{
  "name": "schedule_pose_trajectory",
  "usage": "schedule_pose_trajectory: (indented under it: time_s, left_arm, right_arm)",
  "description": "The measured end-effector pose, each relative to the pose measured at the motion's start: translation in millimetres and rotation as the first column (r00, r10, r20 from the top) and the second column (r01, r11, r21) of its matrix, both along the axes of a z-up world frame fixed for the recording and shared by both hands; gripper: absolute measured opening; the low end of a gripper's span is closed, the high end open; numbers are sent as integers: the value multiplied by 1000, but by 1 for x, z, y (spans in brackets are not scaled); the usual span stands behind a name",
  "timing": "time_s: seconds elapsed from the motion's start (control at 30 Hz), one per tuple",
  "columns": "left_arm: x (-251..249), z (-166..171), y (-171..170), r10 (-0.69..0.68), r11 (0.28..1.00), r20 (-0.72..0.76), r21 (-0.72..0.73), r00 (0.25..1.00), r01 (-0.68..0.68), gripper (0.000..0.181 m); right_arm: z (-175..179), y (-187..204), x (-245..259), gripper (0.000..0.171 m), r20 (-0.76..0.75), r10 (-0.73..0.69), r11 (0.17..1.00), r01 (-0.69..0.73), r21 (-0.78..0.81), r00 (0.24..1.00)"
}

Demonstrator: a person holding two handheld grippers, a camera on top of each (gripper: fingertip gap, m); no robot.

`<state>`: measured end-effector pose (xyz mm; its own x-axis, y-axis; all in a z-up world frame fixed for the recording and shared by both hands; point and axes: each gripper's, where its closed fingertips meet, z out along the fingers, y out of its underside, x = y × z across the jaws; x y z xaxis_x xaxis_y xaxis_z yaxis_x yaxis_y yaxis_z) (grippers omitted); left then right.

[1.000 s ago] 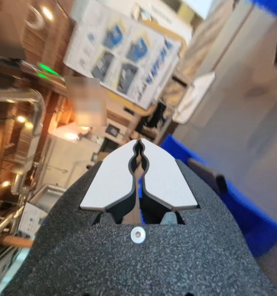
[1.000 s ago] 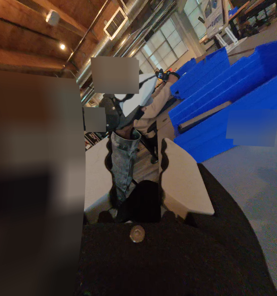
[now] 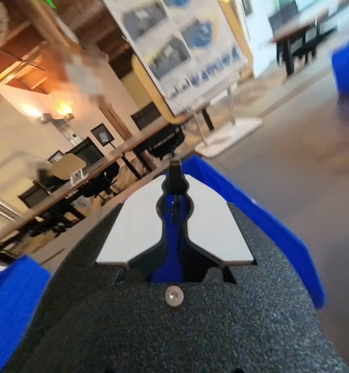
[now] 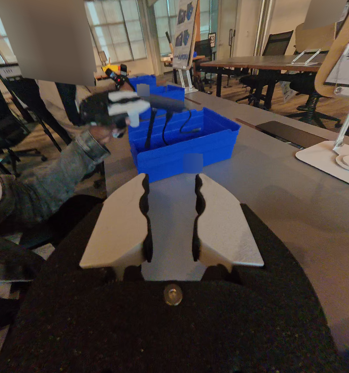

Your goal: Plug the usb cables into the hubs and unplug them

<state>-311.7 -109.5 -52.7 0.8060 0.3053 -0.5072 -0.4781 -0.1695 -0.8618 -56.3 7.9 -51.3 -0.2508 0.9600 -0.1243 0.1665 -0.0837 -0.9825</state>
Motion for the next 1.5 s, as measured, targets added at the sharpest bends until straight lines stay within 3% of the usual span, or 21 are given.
schedule_pose_trajectory:
  time_s: [0.17,0.33,0.57,0.73,0.8,0.9,0.97,1.07,1.1,1.17,1.27,1.37,1.5]
  left_arm:
    - [29,74,-23,-233,939,130,287,964,189,12]
    - [97,111,-20,-552,801,149,369,820,472,12]
    - [188,108,7,-820,572,224,336,527,748,11]
    - [233,100,23,-891,439,269,300,366,847,12]
    - [243,94,31,-894,417,299,284,333,864,12]
    - [253,84,42,-899,381,337,283,281,880,12]
    - [254,81,45,-897,360,371,302,239,883,12]
    - [247,70,55,-890,398,341,253,304,882,19]
    - [244,67,56,-894,405,293,210,338,890,29]
    - [237,63,55,-889,451,147,116,434,885,45]
    - [225,53,55,-835,549,-114,-112,538,828,46]
    - [222,28,58,-820,568,-202,-389,535,725,46]
    - [220,2,68,-812,567,-280,-584,511,581,47]
  right_arm:
    - [-7,-22,-7,47,-12,71,986,-69,152,997]
    - [12,-34,-4,50,-134,88,959,-47,279,987]
    - [59,-29,21,46,-372,77,967,21,252,925]
    - [64,-31,29,46,-385,120,977,-40,209,915]
    - [60,-33,29,45,-367,148,979,-83,189,918]
    - [56,-33,31,16,-356,177,981,-134,143,918]
    - [50,-31,35,13,-305,220,976,-208,70,927]
    - [45,-28,35,11,-257,248,954,-281,-101,934]
    - [43,-26,34,11,-242,259,937,-304,-170,935]
    - [35,-22,33,11,-208,293,895,-344,-284,933]
    - [19,-17,29,10,-163,353,819,-389,-422,921]
    - [5,-15,22,11,-142,390,759,-405,-510,910]
    - [-6,-18,17,10,-108,421,734,-409,-543,900]
